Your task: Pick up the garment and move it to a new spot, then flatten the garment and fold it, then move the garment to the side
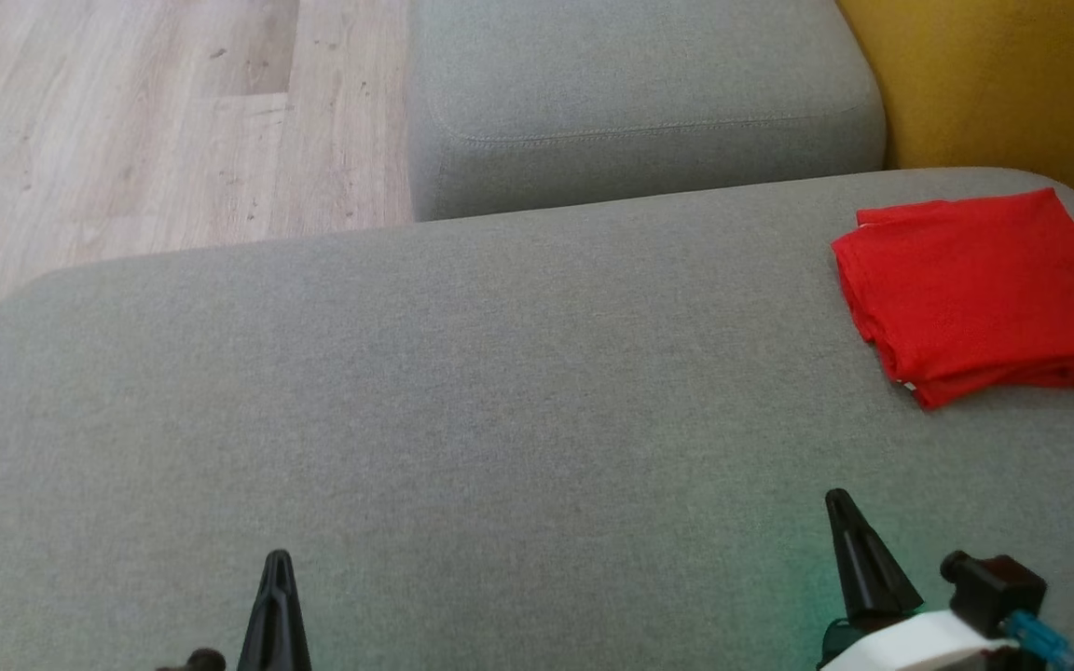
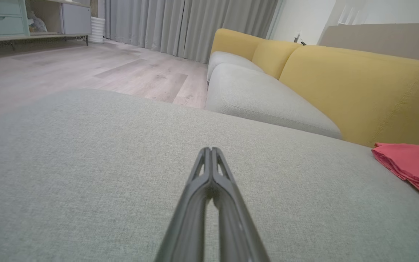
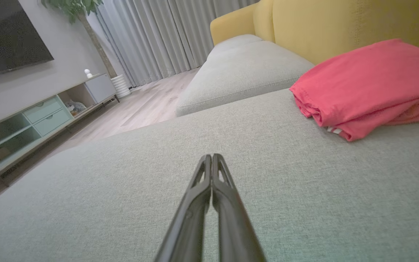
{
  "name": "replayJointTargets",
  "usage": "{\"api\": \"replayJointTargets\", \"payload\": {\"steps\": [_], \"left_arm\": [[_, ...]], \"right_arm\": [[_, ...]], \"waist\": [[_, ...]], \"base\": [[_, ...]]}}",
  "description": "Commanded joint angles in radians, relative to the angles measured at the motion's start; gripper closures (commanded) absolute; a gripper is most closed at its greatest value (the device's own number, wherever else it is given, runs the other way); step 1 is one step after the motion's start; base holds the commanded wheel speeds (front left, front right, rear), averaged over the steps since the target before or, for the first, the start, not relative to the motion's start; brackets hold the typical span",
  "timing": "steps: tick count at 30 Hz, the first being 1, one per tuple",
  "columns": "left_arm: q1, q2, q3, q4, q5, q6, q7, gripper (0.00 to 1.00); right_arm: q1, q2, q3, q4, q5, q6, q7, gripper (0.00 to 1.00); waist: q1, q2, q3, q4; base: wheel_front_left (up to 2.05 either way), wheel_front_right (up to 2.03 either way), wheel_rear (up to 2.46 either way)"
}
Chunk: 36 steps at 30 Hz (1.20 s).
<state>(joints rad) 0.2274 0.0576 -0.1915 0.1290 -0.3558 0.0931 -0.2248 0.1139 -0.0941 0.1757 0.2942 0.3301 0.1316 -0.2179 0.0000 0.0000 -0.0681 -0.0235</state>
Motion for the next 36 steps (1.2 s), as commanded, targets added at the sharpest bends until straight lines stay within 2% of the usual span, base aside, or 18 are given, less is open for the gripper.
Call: {"api": "replayJointTargets", "payload": {"steps": [1,36], "left_arm": [[-0.052,0.009,0.019,-0.022,-0.038,-0.012,0.006,1.0],[-0.144,0.023,0.085,0.024,-0.455,-0.082,0.092,1.0]], "right_arm": [[-0.055,-0.004,-0.011,-0.034,0.041,0.0,0.006,1.0],[-0.108,-0.004,-0.081,-0.04,0.461,-0.001,0.095,1.0]], "waist": [[0.0,0.0,0.001,0.0],[0.0,0.0,0.024,0.008]], "base": [[0.0,0.0,0.0],[0.0,0.0,0.0]]}}
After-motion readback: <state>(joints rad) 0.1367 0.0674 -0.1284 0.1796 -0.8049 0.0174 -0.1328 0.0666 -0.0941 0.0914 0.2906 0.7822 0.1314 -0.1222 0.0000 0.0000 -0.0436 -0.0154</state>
